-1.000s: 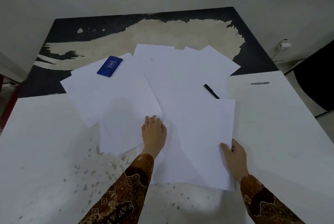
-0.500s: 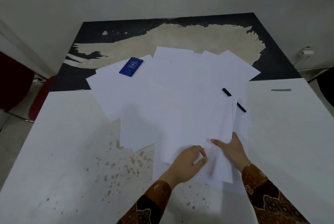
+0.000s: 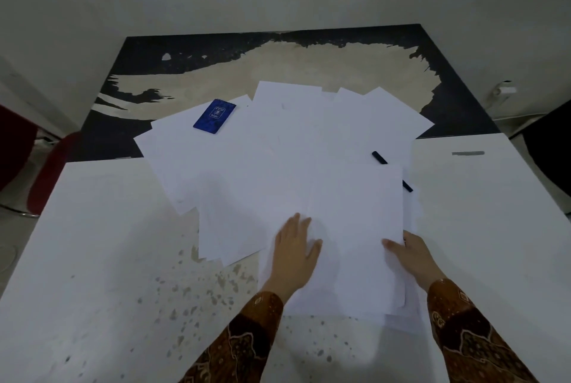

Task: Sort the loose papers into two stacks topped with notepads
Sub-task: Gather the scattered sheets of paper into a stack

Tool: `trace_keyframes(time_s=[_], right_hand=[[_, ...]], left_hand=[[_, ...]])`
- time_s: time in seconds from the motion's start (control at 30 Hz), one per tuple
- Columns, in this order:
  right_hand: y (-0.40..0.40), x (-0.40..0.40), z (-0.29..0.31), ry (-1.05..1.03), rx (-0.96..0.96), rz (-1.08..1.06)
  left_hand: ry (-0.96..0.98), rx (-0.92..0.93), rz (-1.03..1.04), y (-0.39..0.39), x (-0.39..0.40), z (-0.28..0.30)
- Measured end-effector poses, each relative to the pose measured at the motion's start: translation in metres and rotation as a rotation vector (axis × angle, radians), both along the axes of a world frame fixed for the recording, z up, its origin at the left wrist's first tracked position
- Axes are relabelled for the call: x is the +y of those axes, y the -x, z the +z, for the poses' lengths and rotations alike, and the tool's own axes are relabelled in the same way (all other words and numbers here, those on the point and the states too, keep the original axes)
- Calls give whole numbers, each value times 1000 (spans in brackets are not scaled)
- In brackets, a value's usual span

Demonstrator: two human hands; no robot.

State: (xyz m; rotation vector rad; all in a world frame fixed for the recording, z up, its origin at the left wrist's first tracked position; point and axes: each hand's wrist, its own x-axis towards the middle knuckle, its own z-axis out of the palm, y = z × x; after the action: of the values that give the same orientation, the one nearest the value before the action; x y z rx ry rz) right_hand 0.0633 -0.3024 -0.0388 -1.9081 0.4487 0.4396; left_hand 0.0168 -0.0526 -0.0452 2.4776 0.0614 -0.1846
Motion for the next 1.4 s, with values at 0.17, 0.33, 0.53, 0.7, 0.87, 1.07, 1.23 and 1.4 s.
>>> trace_keyframes(time_s=[0.17,0.33,0.53,0.7,0.87,1.07,1.23,1.4], right_hand=[[3,-20,1,14,12,-14],[21,-29,-7,-27,-1,-81],[25,-27,-6,-73,-9,-130],[23,-24,-2,-97,-29,-129],[23,-20,1,-119,-18,-122],[21,24,6,-230,44,-116],[16,40,5,-234,3,-136],[16,35,4,-199,-28,-6]], left_hand=[[-44,49,214,-36,17,-3],[42,194,453,-69,15,-2],[-161,147,337,-60,18,-13],[-1,-81,328,-46,41,-13],[147,-157,271,-31,53,4],[234,-94,-81,11,2,12],[194,-12,-289,38,-19,6],[113,54,-482,57,-25,17]])
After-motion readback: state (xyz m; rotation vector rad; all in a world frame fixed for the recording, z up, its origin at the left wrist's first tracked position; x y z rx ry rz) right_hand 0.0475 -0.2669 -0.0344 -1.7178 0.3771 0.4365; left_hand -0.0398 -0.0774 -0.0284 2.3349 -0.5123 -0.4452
